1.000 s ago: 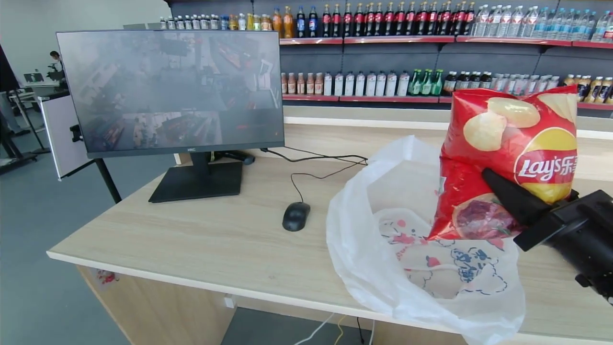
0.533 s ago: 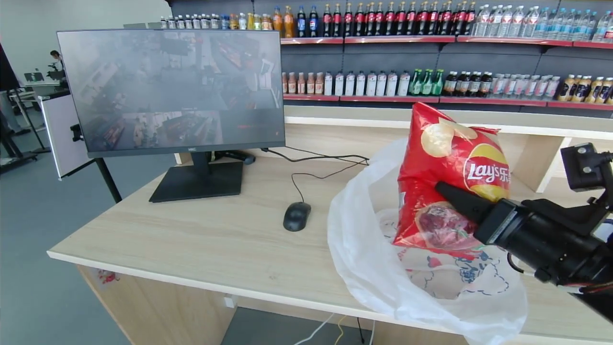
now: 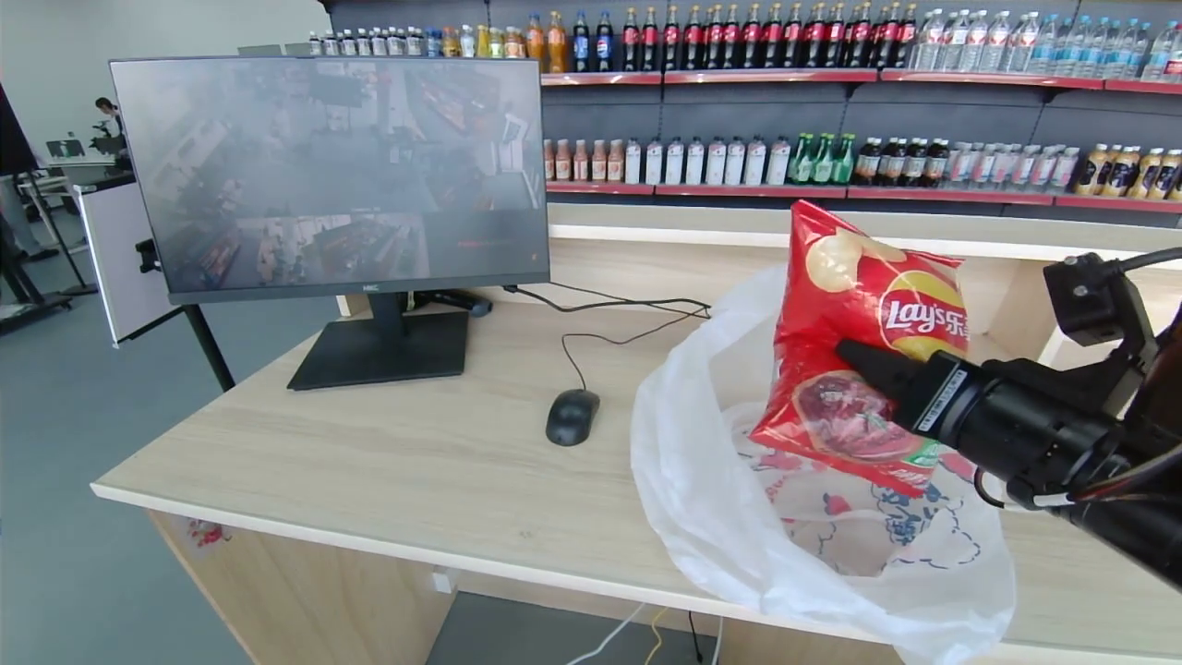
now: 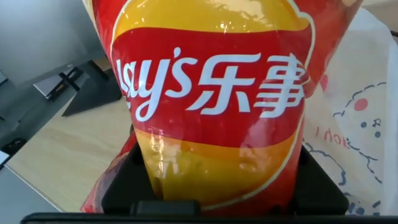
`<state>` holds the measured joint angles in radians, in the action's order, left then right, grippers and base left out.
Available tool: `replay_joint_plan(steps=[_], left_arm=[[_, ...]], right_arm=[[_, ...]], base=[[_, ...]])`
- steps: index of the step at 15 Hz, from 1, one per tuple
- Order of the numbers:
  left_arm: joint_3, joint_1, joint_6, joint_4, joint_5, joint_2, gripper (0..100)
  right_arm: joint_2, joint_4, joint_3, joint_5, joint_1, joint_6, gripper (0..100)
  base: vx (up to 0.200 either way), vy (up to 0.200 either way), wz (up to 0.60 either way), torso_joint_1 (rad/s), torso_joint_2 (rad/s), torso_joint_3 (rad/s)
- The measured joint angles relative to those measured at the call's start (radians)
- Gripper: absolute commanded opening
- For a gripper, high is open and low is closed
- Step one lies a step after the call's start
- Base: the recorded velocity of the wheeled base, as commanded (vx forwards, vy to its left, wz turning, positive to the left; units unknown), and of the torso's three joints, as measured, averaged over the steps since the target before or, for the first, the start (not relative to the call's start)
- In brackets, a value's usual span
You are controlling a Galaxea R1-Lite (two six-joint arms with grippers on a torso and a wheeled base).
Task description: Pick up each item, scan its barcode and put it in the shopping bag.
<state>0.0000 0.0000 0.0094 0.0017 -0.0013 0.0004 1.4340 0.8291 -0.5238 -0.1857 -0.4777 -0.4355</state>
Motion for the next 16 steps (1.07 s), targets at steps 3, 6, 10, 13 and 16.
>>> replay_joint_plan(steps=[3, 6, 10, 13, 16], left_arm=[[0.000, 0.000, 0.000, 0.000, 0.000, 0.000, 100], [0.000, 0.000, 0.000, 0.000, 0.000, 0.000, 100], [0.000, 0.000, 0.000, 0.000, 0.000, 0.000, 100], [0.000, 0.000, 0.000, 0.000, 0.000, 0.000, 100], [0.000, 0.000, 0.000, 0.000, 0.000, 0.000, 100]], right_arm=[[-0.001, 0.001, 0.040, -0.057, 0.009, -0.010, 0], [-0.008, 0.000, 0.095, -0.077, 0.005, 0.040, 0], [-0.024, 0.000, 0.122, -0.065, -0.029, 0.116, 0], [-0.016, 0.000, 0.120, -0.051, -0.036, 0.116, 0], [0.014, 0.000, 0.121, -0.048, -0.039, 0.095, 0]], base=[[0.000, 0.000, 0.00, 0.000, 0.00, 0.000], [0.000, 0.000, 0.00, 0.000, 0.00, 0.000], [0.000, 0.000, 0.00, 0.000, 0.00, 0.000], [0.000, 0.000, 0.00, 0.000, 0.00, 0.000], [0.000, 0.000, 0.00, 0.000, 0.00, 0.000]])
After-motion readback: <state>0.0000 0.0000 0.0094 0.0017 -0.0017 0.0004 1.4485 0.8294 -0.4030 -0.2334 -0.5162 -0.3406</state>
